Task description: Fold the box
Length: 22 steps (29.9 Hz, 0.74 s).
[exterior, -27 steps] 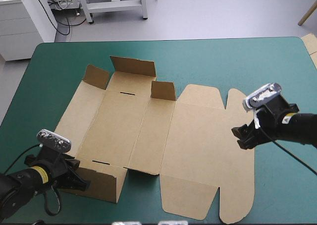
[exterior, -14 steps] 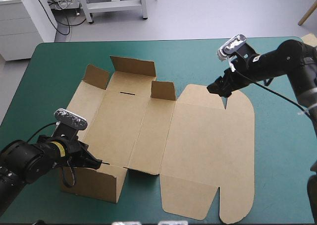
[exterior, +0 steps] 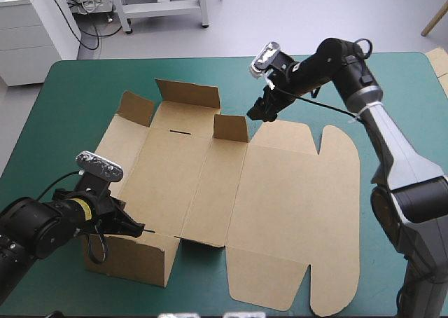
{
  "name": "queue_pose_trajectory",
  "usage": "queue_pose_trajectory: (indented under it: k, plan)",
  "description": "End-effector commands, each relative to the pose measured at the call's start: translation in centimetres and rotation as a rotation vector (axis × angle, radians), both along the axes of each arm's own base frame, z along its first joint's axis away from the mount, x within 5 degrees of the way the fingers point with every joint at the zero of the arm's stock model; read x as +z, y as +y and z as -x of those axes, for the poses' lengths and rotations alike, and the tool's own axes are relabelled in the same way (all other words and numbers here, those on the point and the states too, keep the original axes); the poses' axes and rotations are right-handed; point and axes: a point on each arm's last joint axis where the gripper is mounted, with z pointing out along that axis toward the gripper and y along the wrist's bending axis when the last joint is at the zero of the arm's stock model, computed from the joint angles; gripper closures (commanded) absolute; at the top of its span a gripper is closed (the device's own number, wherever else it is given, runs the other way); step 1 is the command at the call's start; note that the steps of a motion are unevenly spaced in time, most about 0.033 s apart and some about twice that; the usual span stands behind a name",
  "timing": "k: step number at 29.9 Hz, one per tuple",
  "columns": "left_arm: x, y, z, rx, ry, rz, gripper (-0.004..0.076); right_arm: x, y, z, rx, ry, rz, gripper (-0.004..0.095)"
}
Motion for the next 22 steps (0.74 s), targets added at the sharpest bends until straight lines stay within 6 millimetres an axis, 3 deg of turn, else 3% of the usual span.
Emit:
queue_pose_trajectory:
  k: [1, 14, 22]
  plan:
    - [1.3, -0.2, -0.1, -0.004, -0.061, 0.042, 0.0731, 1.9, 1.2, 0.2, 0.038, -0.113, 0.017, 0.0149]
    - [1.3, -0.2, -0.1, -0.002, -0.061, 0.043, 0.0731, -3.3, 5.9, -1.9, 0.123, -0.155, 0.094, 0.0150]
    - [1.2, -0.2, -0.1, -0.002, -0.059, 0.042, 0.0731, -4.3, 6.8, -2.7, 0.124, -0.207, 0.089, 0.0150]
